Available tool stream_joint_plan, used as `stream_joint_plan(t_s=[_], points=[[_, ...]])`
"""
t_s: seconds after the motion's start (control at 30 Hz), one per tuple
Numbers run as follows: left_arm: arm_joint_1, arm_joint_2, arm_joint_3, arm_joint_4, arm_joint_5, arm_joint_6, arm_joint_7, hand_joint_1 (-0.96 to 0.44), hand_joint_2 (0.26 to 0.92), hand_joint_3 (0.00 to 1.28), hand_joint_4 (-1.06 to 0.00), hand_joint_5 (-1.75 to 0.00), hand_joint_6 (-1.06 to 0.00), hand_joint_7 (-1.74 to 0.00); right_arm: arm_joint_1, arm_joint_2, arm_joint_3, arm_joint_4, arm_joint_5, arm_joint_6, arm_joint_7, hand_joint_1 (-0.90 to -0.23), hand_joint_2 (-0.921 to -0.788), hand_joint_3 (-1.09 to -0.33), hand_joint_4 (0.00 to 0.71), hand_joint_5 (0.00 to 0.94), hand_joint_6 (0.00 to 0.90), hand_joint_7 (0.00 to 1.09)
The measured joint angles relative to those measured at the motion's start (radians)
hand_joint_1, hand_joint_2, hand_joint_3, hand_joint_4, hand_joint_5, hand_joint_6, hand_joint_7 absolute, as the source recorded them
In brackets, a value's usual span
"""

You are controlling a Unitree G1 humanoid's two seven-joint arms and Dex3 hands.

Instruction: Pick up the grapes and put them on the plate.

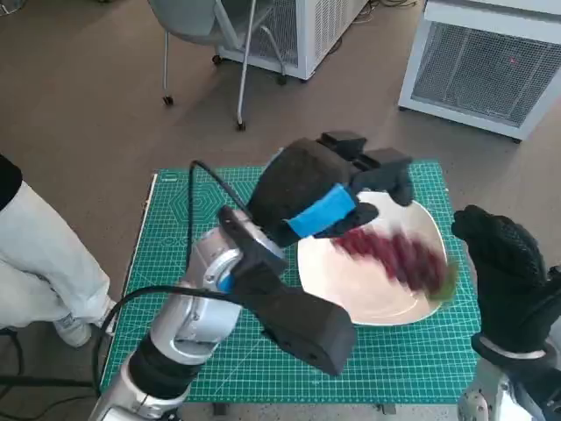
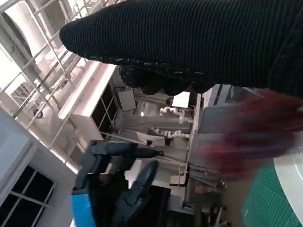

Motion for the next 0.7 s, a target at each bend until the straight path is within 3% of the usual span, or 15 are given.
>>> stream_joint_plan(t_s=[0.07, 0.2, 0.53, 0.7], points=[[-0.01, -0.011, -0.002, 0.017, -0.003, -0.013, 0.0, 0.01, 0.7, 0.49, -0.58, -1.47, -0.72, -1.0, 0.001, 0.001, 0.0, -0.002, 0.001, 0.0, 0.0, -0.408, -0.921, -0.582, 0.5, 0.355, 0.254, 0.84], [-0.027, -0.028, -0.003, 0.061, -0.008, -0.048, 0.005, 0.01, 0.728, 0.42, -0.59, -1.48, -0.78, -0.88, 0.005, 0.003, 0.0, -0.005, 0.005, 0.0, 0.0, -0.406, -0.921, -0.584, 0.499, 0.354, 0.253, 0.84], [-0.031, -0.046, -0.013, 0.127, 0.011, -0.047, 0.007, 0.0, 0.783, 0.27, -0.73, -1.28, -0.73, -0.95, 0.024, 0.013, -0.001, -0.015, 0.009, -0.002, -0.006, -0.406, -0.921, -0.584, 0.499, 0.353, 0.253, 0.84], [-0.032, -0.05, -0.024, 0.133, 0.032, -0.02, 0.007, 0.0, 0.81, 0.22, -0.74, -1.26, -0.73, -0.94, 0.025, 0.016, 0.001, -0.021, 0.008, -0.003, -0.013, -0.408, -0.921, -0.583, 0.499, 0.353, 0.253, 0.84]])
